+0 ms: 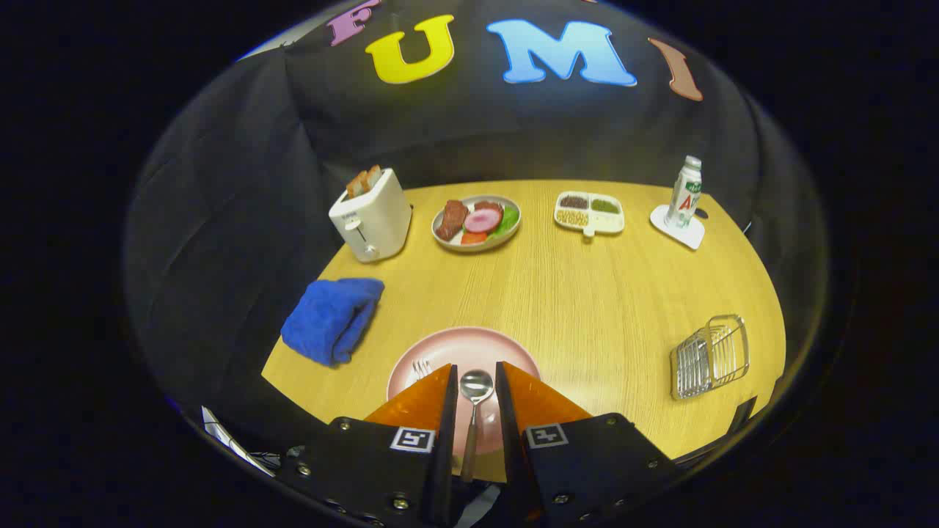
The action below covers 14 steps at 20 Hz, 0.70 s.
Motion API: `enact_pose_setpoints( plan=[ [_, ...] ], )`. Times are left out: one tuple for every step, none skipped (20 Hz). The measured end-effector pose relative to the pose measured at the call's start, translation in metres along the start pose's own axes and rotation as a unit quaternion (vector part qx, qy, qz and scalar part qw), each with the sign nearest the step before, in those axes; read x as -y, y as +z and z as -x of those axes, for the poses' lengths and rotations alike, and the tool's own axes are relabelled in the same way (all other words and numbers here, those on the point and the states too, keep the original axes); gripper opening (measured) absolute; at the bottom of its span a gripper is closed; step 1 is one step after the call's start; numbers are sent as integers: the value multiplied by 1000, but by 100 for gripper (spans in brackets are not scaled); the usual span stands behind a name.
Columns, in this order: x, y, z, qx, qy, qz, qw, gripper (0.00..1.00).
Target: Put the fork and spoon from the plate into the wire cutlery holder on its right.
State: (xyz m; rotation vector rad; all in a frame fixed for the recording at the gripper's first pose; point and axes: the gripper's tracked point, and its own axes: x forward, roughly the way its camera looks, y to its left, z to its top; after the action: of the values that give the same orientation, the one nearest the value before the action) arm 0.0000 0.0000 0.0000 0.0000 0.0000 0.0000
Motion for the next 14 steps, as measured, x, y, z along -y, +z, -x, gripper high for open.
enact_pose_setpoints(
  plan=[
    [4,15,6,31,-9,8,999,31],
    [10,29,12,61,-24,17,998,31],
    [14,41,20,89,-38,27,995,31],
    [19,52,28,114,-52,35,992,31],
    [21,60,35,133,-63,39,988,31],
    [26,69,41,153,-76,43,984,31],
    [31,75,46,166,-88,44,981,31],
    [35,82,52,182,-98,44,977,30],
    [38,87,56,193,-108,41,974,30],
    [42,91,60,201,-115,37,972,31],
    [46,96,66,213,-124,32,969,31],
    [50,101,69,222,-131,27,966,31],
    [52,104,72,227,-134,22,964,31],
    [53,103,72,228,-137,18,964,31]
  ],
)
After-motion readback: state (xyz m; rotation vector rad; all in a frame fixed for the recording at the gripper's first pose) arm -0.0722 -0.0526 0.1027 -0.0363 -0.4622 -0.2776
